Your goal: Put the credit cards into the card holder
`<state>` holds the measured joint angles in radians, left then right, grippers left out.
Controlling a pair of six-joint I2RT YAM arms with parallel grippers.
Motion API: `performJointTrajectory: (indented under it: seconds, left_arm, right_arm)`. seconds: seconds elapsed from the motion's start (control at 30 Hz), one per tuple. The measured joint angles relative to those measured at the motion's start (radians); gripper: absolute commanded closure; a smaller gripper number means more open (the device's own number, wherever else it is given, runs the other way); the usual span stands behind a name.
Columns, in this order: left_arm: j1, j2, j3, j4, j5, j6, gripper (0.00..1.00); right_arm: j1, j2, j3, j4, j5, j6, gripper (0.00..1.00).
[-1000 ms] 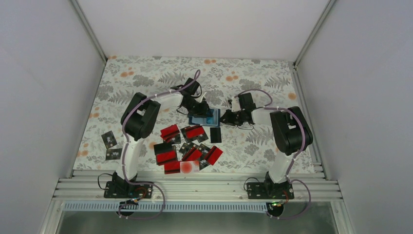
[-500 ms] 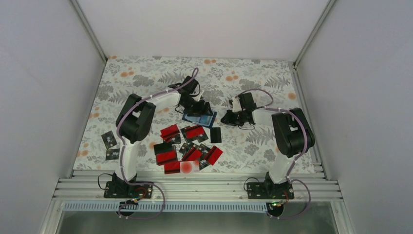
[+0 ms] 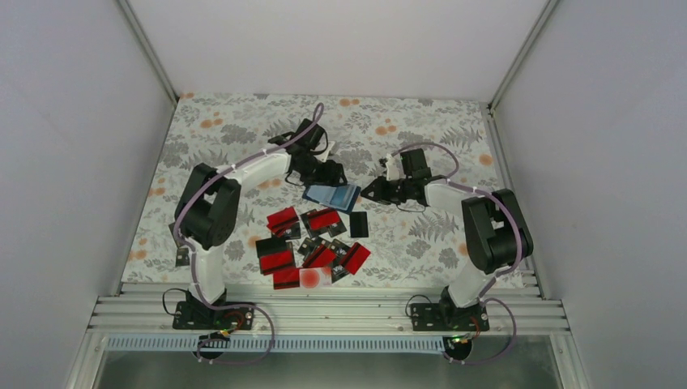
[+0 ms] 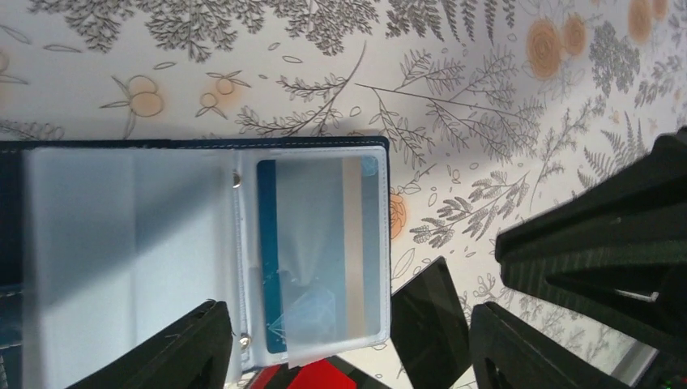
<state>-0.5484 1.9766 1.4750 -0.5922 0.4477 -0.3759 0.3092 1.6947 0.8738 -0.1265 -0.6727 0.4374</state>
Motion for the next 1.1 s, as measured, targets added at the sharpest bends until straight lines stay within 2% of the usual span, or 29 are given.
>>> performJointTrajectory:
  seconds: [0.07,0.27,0.37,0.63,1.1]
  left_arm:
    - [0.000,-0.017,-0.016,0.003,-0.020,0.019,0.53]
    - [-0.005,-0.017,-0.065,0.032,-0.051,0.068,0.80]
    - [-0.008,-0.007,-0.075,0.039,-0.059,0.078,0.86]
    - [-0.011,0.026,-0.076,0.057,-0.079,0.098,0.88]
    - [-0.011,0.076,-0.080,0.068,-0.085,0.103,0.90]
  right_arm:
    - [0.000,0.000,0.000,0.017,-0.051,0.024,0.88]
    - [0.000,0.035,0.000,0.086,-0.157,0.109,0.85]
    - [0.001,0.071,0.000,0.107,-0.180,0.142,0.84]
    - [0.010,0.163,0.001,0.134,-0.196,0.191,0.82]
    - [0.015,0.201,0.045,0.139,-0.196,0.206,0.82]
